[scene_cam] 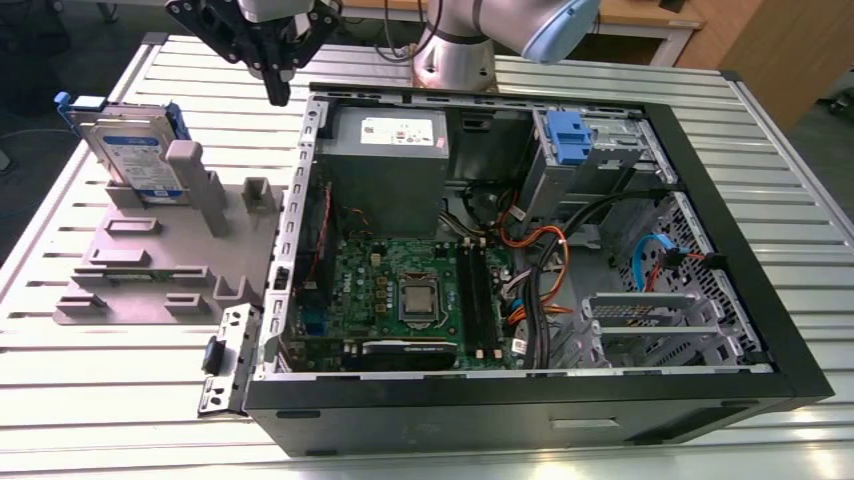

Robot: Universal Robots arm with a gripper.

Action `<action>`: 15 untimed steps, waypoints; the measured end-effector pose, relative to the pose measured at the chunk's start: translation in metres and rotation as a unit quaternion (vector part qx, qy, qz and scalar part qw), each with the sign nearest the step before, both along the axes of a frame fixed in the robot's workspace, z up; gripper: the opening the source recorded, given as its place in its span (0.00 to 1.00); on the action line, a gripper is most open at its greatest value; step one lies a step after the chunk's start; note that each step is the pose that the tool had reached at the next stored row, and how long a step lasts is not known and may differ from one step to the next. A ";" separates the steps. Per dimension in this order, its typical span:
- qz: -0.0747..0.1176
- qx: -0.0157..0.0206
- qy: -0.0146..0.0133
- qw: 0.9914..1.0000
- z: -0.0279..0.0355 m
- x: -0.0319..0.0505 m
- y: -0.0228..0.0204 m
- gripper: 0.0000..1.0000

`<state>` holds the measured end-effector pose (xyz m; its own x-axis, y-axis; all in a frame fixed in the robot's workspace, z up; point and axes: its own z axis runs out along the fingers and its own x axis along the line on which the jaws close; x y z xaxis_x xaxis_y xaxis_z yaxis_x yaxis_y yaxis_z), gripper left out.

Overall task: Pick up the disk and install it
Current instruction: 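Reach for the disk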

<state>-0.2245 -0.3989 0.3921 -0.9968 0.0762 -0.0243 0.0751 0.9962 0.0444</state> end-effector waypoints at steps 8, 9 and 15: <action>0.000 0.000 0.000 1.000 0.0000 -0.0024 0.0000 0.11; 0.000 0.000 0.000 1.000 0.0000 -0.0027 0.0000 0.11; 0.000 0.000 0.000 1.000 0.0000 -0.0045 0.0000 0.11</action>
